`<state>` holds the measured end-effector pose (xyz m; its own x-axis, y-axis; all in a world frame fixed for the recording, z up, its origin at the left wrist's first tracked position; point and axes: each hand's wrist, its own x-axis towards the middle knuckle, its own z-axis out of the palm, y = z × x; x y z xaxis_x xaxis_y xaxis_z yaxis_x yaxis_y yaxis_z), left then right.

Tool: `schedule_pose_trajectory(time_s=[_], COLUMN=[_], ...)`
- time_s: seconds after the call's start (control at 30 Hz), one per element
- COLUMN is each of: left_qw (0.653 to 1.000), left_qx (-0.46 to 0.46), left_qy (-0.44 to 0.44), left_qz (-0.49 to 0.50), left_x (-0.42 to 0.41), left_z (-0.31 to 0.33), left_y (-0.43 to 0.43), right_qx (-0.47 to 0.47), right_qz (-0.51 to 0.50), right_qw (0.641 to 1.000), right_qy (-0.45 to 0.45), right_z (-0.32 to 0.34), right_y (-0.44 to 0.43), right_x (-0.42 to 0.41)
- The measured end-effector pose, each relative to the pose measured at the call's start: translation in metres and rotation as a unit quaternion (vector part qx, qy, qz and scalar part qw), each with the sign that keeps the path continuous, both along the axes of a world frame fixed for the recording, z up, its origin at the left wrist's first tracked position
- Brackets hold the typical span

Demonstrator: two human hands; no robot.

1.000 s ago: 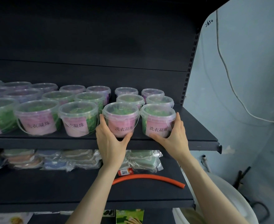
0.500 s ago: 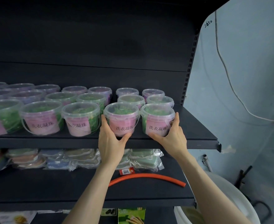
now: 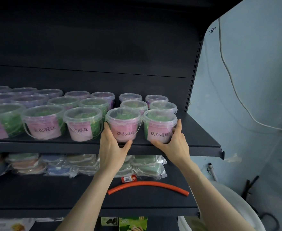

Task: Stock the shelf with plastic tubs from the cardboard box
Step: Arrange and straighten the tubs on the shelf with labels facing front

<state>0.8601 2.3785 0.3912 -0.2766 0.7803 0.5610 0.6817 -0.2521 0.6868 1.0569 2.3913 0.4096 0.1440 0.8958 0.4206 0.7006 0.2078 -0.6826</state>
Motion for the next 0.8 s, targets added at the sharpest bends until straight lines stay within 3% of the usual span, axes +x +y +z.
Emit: schedule_pose_trajectory(time_s=[0.13, 0.33, 0.63, 0.8], left_qw=[0.998, 0.989, 0.964, 0.976], left_qx=[-0.018, -0.029, 0.157, 0.113], left_qy=[0.059, 0.144, 0.212, 0.181], left_qz=[0.018, 0.019, -0.032, -0.053], left_x=[0.001, -0.008, -0.011, -0.013], left_z=[-0.01, -0.013, 0.086, 0.128], left_y=[-0.02, -0.047, -0.034, 0.032], right_qx=[-0.01, -0.007, 0.125, 0.117], right_qz=[0.013, -0.038, 0.034, 0.04], right_qw=[1.0, 0.988, 0.985, 0.98], right_qy=[-0.022, -0.147, -0.11, -0.153], right_z=[0.0, 0.004, 0.082, 0.114], right_y=[-0.009, -0.033, -0.022, 0.028], right_x=[0.006, 0.021, 0.02, 0.015])
